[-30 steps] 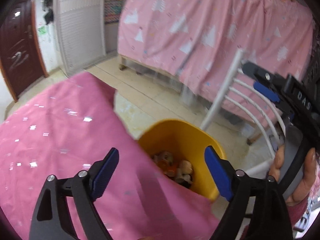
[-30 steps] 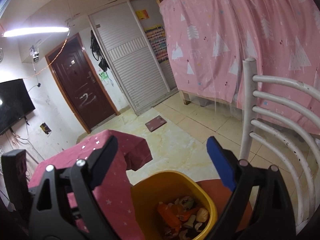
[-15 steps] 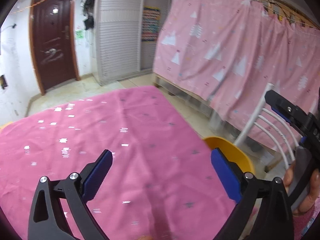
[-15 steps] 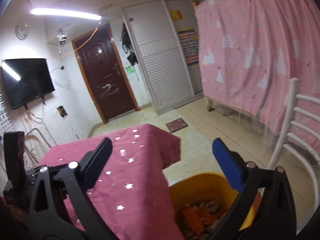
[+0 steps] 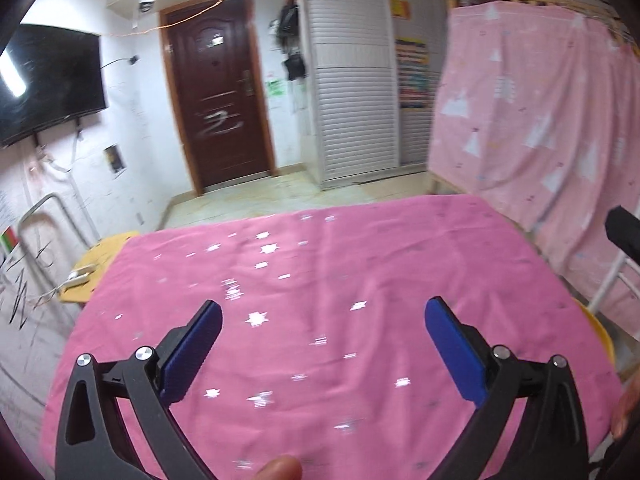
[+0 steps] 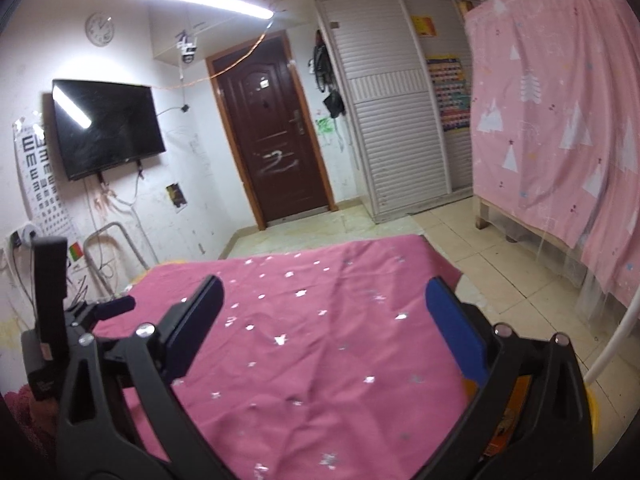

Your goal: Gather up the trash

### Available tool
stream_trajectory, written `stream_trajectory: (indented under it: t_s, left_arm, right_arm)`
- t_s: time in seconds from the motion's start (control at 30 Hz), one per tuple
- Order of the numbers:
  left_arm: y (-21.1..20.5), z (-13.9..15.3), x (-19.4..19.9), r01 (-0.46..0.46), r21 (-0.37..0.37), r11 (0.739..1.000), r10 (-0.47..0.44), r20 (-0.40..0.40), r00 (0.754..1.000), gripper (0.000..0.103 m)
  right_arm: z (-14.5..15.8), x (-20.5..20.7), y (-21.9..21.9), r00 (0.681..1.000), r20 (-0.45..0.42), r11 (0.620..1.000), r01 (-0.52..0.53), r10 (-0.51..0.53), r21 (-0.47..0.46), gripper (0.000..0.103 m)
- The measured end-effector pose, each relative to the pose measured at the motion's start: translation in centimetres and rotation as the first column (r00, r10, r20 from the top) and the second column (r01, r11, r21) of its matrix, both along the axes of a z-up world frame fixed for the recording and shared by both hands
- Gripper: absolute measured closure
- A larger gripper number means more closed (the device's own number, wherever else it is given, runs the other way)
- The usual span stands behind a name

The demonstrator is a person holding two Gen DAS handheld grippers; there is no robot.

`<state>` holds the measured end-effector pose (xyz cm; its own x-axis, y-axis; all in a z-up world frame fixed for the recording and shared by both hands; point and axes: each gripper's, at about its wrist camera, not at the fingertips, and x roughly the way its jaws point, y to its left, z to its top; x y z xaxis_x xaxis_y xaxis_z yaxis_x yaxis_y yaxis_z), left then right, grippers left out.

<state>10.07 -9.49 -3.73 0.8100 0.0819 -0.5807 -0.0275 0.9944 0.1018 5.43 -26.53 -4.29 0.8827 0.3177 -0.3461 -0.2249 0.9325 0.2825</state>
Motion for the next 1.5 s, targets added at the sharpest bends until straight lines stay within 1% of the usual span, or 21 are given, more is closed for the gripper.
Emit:
stream_trajectory:
  t_s: [0.1, 0.23, 0.33, 0.53, 0.67, 0.87, 1.07, 1.2, 1.5]
  left_arm:
    - [2.5, -0.1, 0.1, -0.045, -0.025, 0.999, 0.045, 0.006, 0.999, 0.009]
    - [5.2, -0.2, 0.0, -0.075, -0.065, 0.995, 0.075, 0.008, 0.997, 0.009]
    - [6.8, -0.3, -0.1, -0.096, -0.098, 0.99, 0.098, 0.009, 0.995, 0.009]
    - [8.8, -0.3, -0.7, -0.135, -0.123, 0.983, 0.138, 0.02, 0.99, 0.009]
    - [9.2, -0.5, -1.1, -0.14, -0.126, 0.982, 0.144, 0.025, 0.989, 0.009]
    - [8.7, -0.6, -1.6, -0.118, -0.11, 0.987, 0.123, 0.038, 0.992, 0.009]
    - [8.2, -0.5, -1.7, -0.103, -0.1, 0.99, 0.108, 0.043, 0.993, 0.009]
    - [8.0, -0.6, -1.8, -0.101, -0.099, 0.99, 0.105, 0.042, 0.994, 0.009]
    - [7.9, -0.8, -1.9, -0.1, -0.101, 0.99, 0.104, 0.04, 0.994, 0.009]
  right_arm:
    - [0.1, 0.4, 2.5, 0.999, -0.008, 0.999, -0.032, 0.032, -0.026, 0.006]
    - [0.1, 0.9, 4.6, 0.999, -0.01, 0.997, -0.043, 0.042, -0.071, 0.006]
    - [0.0, 1.2, 5.7, 0.999, -0.018, 0.995, -0.051, 0.05, -0.09, 0.006]
    - [-0.5, 1.5, 7.6, 0.993, -0.031, 0.986, -0.115, 0.112, -0.119, 0.006]
    - [-0.8, 1.5, 7.8, 0.993, -0.031, 0.986, -0.116, 0.113, -0.121, 0.006]
    - [-1.1, 1.5, 7.2, 0.998, -0.031, 0.992, -0.053, 0.05, -0.112, 0.006]
    - [-1.0, 1.0, 7.5, 1.0, -0.006, 0.99, 0.015, -0.016, -0.142, 0.006]
    - [-1.1, 1.1, 8.0, 1.0, -0.006, 0.986, 0.021, -0.022, -0.168, 0.006]
    - [-1.4, 1.2, 8.6, 1.0, -0.009, 0.985, 0.019, -0.021, -0.172, 0.006]
